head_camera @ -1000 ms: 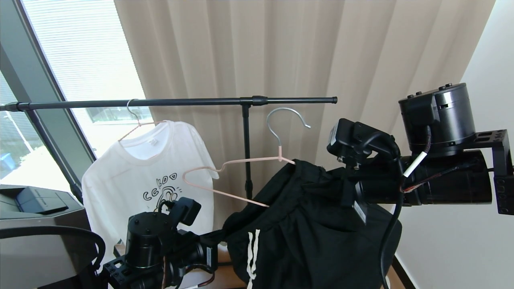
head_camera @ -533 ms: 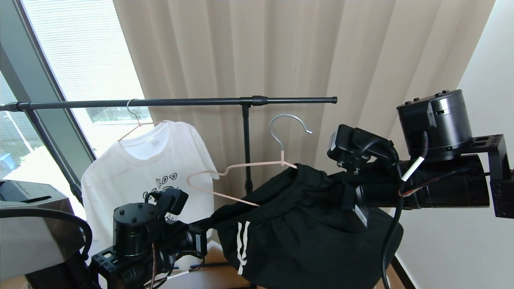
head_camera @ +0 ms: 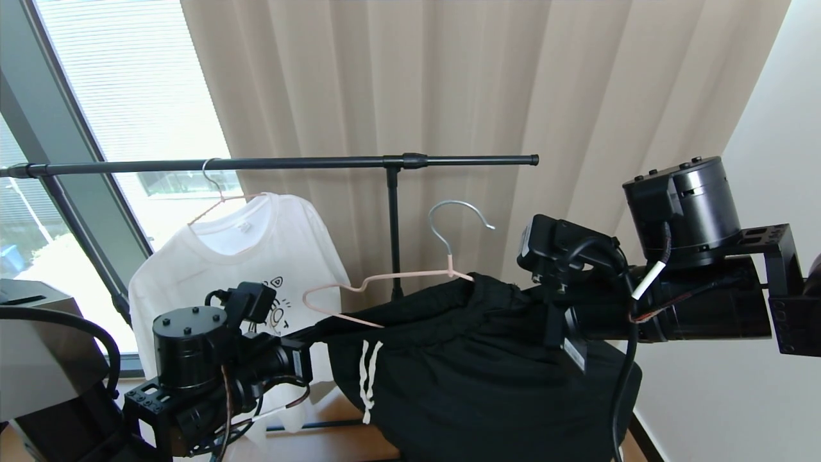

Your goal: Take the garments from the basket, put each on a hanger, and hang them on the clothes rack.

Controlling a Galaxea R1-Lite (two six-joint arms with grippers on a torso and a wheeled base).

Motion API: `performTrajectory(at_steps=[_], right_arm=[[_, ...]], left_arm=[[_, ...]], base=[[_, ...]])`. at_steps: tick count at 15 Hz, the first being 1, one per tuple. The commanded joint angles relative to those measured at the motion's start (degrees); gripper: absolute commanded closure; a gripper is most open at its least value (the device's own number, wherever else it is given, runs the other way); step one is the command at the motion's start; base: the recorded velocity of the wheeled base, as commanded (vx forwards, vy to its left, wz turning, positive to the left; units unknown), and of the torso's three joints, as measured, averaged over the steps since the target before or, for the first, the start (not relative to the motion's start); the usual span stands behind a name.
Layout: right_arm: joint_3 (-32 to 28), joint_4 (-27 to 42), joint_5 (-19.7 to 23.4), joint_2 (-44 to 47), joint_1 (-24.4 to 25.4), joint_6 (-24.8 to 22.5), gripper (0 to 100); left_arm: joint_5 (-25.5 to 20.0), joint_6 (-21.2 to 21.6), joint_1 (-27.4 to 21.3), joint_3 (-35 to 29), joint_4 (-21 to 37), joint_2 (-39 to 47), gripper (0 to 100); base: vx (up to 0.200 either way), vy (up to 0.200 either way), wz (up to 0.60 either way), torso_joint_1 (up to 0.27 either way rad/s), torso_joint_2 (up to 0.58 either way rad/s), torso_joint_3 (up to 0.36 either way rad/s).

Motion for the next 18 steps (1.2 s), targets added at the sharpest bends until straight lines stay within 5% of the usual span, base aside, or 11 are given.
performTrajectory(at_steps=[1,18], right_arm=[[0.2,0.1,0.0,0.5,-0.2,-0.7,100],[0.6,0.1,-5.0,4.5,-0.4,-3.1,100]], left_arm=[[0.0,0.4,1.5,-0.4,0.0,-0.2,100],[0.0,1.1,4.2,-1.2,0.0,-2.9,100]], base=[[0.0,0.0,0.0,0.0,0.0,0.0],[0.0,0.0,0.0,0.0,0.0,0.0]])
